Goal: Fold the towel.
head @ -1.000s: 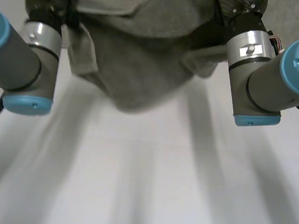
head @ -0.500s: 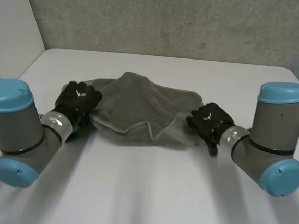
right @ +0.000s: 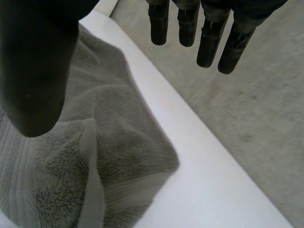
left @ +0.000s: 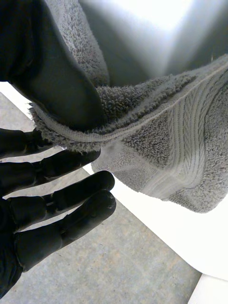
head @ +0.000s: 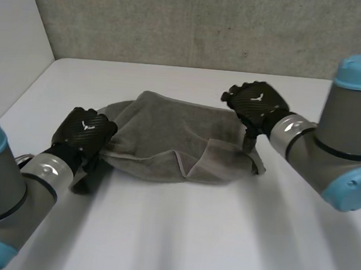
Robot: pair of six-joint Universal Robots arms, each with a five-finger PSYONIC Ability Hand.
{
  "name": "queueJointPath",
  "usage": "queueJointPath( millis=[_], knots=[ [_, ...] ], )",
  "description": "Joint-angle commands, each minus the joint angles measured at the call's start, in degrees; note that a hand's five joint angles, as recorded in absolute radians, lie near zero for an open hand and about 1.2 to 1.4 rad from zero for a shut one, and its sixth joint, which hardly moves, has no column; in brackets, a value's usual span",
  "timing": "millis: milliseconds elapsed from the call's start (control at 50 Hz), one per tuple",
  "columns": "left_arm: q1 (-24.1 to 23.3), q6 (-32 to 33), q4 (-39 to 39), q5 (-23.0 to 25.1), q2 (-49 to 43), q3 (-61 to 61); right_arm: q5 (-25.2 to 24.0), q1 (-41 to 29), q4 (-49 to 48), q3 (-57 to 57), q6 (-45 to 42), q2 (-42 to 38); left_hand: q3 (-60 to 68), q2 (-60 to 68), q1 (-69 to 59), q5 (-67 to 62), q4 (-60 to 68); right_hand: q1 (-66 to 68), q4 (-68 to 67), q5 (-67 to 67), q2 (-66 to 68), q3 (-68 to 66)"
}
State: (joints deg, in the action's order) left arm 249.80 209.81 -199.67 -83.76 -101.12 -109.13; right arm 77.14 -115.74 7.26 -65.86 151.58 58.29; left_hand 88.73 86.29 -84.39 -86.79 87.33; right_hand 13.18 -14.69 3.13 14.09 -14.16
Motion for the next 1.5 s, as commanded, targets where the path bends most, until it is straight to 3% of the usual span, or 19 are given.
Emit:
queueJointPath(
  millis=[20, 160, 220, 260, 320, 360, 400, 560, 660, 760, 800, 860, 1100, 1380, 1500],
  knots=[
    [0.1, 0.1, -0.1, 0.1, 2.6, -3.5, 0.5, -1.9, 4.6, 10.7, -0.5, -12.5, -8.7, -6.3, 4.4, 16.8, -7.3, 2.1, -0.6, 2.2, 1.2, -1.1],
    [0.1, 0.1, -0.3, 0.1, 2.4, -3.9, 0.8, -2.7, 8.4, 15.6, 0.0, -18.2, -8.7, -6.3, 4.4, 16.8, -7.3, 3.1, -1.6, 3.2, 2.2, -2.1],
    [0.1, 0.1, -0.6, 0.1, 2.3, -3.9, 1.7, -2.9, 8.6, 15.9, 0.2, -19.2, -8.7, -6.3, 4.4, 16.8, -7.3, 10.7, -9.2, 10.7, 9.8, -9.7],
    [0.1, 0.1, -1.0, 0.1, 2.0, -3.8, 3.4, -2.9, 8.6, 16.0, 0.6, -19.3, -8.7, -6.3, 4.4, 16.8, -7.3, 28.9, -27.4, 29.0, 28.0, -28.0],
    [0.1, 0.1, -1.0, 0.0, 1.8, -3.8, 4.3, -2.9, 8.4, 16.0, 1.0, -19.3, -8.7, -6.3, 4.4, 16.8, -7.3, 37.6, -36.1, 37.7, 36.7, -36.6],
    [0.2, 0.1, -1.1, 0.1, 1.6, -3.7, 5.0, -2.8, 8.1, 15.7, 2.4, -18.6, -8.7, -6.3, 4.4, 16.8, -7.3, 59.2, -57.7, 59.2, 58.3, -58.2],
    [0.2, 0.1, -1.1, 0.0, 1.5, -3.6, 5.0, -2.8, 8.0, 15.2, 3.8, -18.1, -8.7, -6.3, 4.4, 16.8, -7.3, 66.7, -65.2, 66.8, 65.8, -65.8],
    [0.5, 0.1, -3.4, -0.3, -1.3, -3.3, 4.5, -1.5, 3.9, 7.7, 12.3, -9.2, -8.7, -6.3, 4.4, 16.8, -7.3, 66.8, -65.3, 66.9, 65.9, -65.8],
    [0.6, 0.4, -5.1, -0.4, -4.3, -3.2, 4.2, 3.8, -0.5, -1.5, 14.3, -1.4, -10.7, -8.3, 6.4, 18.8, -9.3, 66.8, -65.3, 66.9, 65.9, -65.8],
    [0.6, 0.8, -5.4, -0.5, -7.9, -2.8, 3.4, 8.5, -4.7, -11.0, 14.8, 5.8, -29.9, -27.5, 25.6, 38.0, -28.5, 66.8, -65.3, 66.9, 65.9, -65.8],
    [0.5, 0.8, -5.5, -0.8, -9.4, -2.7, 1.8, 12.3, -7.4, -16.1, 14.8, 9.2, -44.3, -41.9, 40.0, 52.4, -42.9, 66.8, -65.3, 66.9, 65.9, -65.8],
    [0.4, 0.8, -5.4, -1.1, -10.5, -2.5, -0.5, 16.0, -9.1, -20.3, 14.9, 12.2, -51.6, -49.1, 47.2, 59.6, -50.2, 66.8, -65.3, 66.9, 65.9, -65.8],
    [0.2, 0.8, -5.5, -1.1, -11.3, -2.4, -3.8, 22.3, -12.8, -28.6, 15.0, 18.1, -51.6, -49.2, 47.3, 59.7, -50.2, 66.8, -65.3, 66.9, 65.9, -65.8],
    [0.2, 0.8, -4.8, -4.7, -8.8, -3.5, -0.3, 28.1, -18.6, -29.6, 14.6, 22.5, -51.1, -48.7, 46.8, 59.2, -49.7, 66.8, -65.3, 66.9, 65.9, -65.8],
    [0.4, 0.9, -4.5, -4.9, -7.0, -4.0, -0.1, 27.4, -18.6, -30.3, 14.4, 22.5, -34.8, -32.4, 30.5, 42.9, -33.4, 66.8, -65.3, 66.9, 65.9, -65.8]
  ],
)
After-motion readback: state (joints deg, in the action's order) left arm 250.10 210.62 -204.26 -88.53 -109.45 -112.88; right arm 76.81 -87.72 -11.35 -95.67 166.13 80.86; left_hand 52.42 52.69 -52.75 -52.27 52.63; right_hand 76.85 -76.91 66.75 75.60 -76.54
